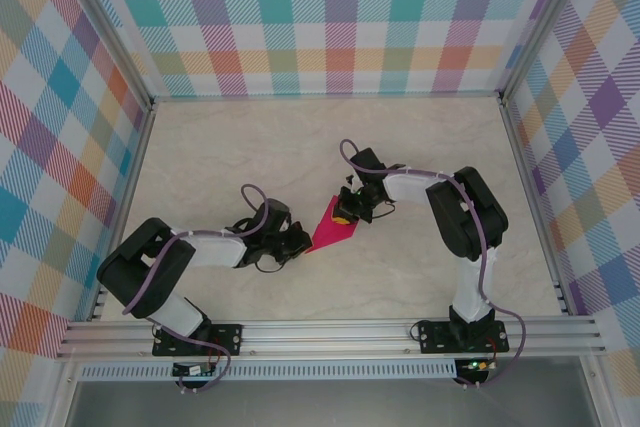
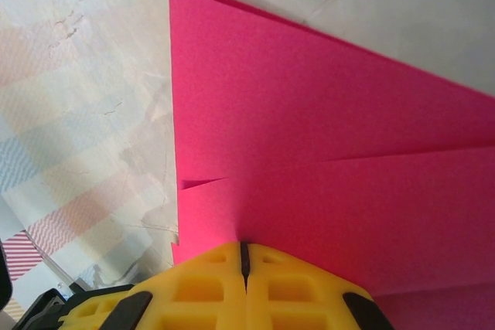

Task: Fold a paper plane with a square sheet of paper (pick it up from the middle)
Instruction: Fourth fold the wing at the center of the table.

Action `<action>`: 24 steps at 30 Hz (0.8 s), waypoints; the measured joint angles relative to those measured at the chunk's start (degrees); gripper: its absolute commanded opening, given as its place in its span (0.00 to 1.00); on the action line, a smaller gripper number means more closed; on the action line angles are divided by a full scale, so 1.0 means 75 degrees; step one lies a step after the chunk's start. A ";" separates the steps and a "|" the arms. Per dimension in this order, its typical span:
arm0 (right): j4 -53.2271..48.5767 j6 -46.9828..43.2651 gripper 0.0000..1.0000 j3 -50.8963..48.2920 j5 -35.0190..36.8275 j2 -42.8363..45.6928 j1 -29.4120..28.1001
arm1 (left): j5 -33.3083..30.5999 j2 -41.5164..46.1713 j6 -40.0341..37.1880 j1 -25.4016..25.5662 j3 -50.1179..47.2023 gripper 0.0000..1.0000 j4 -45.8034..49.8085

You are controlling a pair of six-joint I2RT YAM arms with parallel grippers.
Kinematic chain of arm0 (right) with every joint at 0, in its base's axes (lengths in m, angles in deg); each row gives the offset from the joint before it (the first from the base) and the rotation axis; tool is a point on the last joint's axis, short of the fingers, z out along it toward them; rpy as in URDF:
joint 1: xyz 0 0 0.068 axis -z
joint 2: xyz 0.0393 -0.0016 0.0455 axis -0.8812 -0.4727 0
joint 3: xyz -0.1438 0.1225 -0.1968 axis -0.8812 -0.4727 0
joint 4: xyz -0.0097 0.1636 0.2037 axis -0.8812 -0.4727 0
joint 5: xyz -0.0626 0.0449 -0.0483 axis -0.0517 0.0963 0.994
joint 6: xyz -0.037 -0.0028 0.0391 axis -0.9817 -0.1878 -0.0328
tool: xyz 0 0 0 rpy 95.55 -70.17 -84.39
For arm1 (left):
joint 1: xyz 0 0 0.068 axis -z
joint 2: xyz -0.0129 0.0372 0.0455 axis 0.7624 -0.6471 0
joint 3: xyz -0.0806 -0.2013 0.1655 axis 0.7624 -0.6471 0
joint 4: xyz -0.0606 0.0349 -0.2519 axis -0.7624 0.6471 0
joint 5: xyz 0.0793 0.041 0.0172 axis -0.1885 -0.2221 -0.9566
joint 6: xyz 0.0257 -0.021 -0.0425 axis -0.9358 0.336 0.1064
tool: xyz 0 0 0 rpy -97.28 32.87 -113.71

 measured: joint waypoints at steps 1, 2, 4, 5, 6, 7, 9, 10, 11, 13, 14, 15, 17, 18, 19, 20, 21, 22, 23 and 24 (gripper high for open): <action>0.0000 -0.0003 0.00 0.0009 0.0000 0.0000 0.0000 | -0.0006 0.0000 0.0003 0.0009 -0.0017 0.00 -0.0026; 0.0003 -0.0012 0.00 0.0017 -0.0003 0.0000 0.0000 | -0.0012 0.0000 0.0006 0.0015 -0.0017 0.00 -0.0035; 0.0000 -0.0073 0.00 0.0029 0.0003 0.0012 0.0000 | -0.0050 0.0000 0.0006 0.0023 -0.0020 0.00 -0.0035; 0.0000 -0.0119 0.00 0.0029 0.0006 0.0026 -0.0003 | -0.0061 0.0000 0.0006 0.0029 -0.0020 0.00 -0.0032; 0.0003 -0.0178 0.00 0.0029 0.0020 0.0050 -0.0003 | -0.0076 0.0000 0.0003 0.0032 -0.0020 0.00 -0.0029; 0.0012 -0.0221 0.00 0.0023 0.0052 0.0082 -0.0012 | -0.0090 0.0000 0.0003 0.0041 -0.0020 0.00 -0.0026; 0.0122 -0.0297 0.00 -0.0102 0.0143 0.0210 -0.0073 | -0.0125 0.0009 0.0003 0.0058 -0.0020 0.00 -0.0020; 0.0221 -0.0344 0.00 -0.0233 0.0154 0.0323 -0.0119 | -0.0137 0.0009 0.0003 0.0058 -0.0020 0.00 -0.0015; 0.0303 -0.0361 0.00 -0.0344 0.0140 0.0437 -0.0146 | -0.0137 0.0009 0.0003 0.0058 -0.0020 0.00 -0.0012; 0.0530 -0.0370 0.00 -0.0562 0.0050 0.0711 -0.0242 | -0.0137 0.0009 0.0000 0.0058 -0.0020 0.00 -0.0009; 0.0647 -0.0367 0.00 -0.0638 -0.0003 0.0813 -0.0297 | -0.0137 0.0009 0.0000 0.0058 -0.0020 0.00 -0.0009; 0.0778 -0.0358 0.00 -0.0699 -0.0064 0.0921 -0.0379 | -0.0137 0.0009 0.0000 0.0058 -0.0020 0.00 -0.0009; 0.0973 -0.0335 0.00 -0.0723 -0.0134 0.1008 -0.0557 | -0.0137 0.0009 0.0003 0.0058 -0.0020 0.00 -0.0009; 0.1067 -0.0332 0.00 -0.0720 -0.0140 0.1008 -0.0638 | -0.0137 0.0009 0.0003 0.0058 -0.0020 0.00 -0.0009; 0.1105 -0.0309 0.00 -0.0723 -0.0143 0.1000 -0.0708 | -0.0137 0.0009 0.0000 0.0058 -0.0020 0.00 -0.0009; 0.1125 -0.0297 0.00 -0.0723 -0.0152 0.0994 -0.0758 | -0.0137 0.0009 0.0000 0.0058 -0.0020 0.00 -0.0006; 0.1166 -0.0277 0.00 -0.0723 -0.0169 0.0979 -0.0822 | -0.0137 0.0009 0.0000 0.0058 -0.0020 0.00 -0.0006; 0.1201 -0.0254 0.00 -0.0720 -0.0192 0.0941 -0.0877 | -0.0137 0.0009 0.0000 0.0058 -0.0020 0.00 -0.0006; 0.1218 -0.0242 0.00 -0.0714 -0.0207 0.0892 -0.0927 | -0.0137 0.0009 0.0000 0.0058 -0.0020 0.00 -0.0006; 0.1224 -0.0227 0.00 -0.0714 -0.0219 0.0813 -0.0982 | -0.0137 0.0009 0.0000 0.0058 -0.0020 0.00 -0.0003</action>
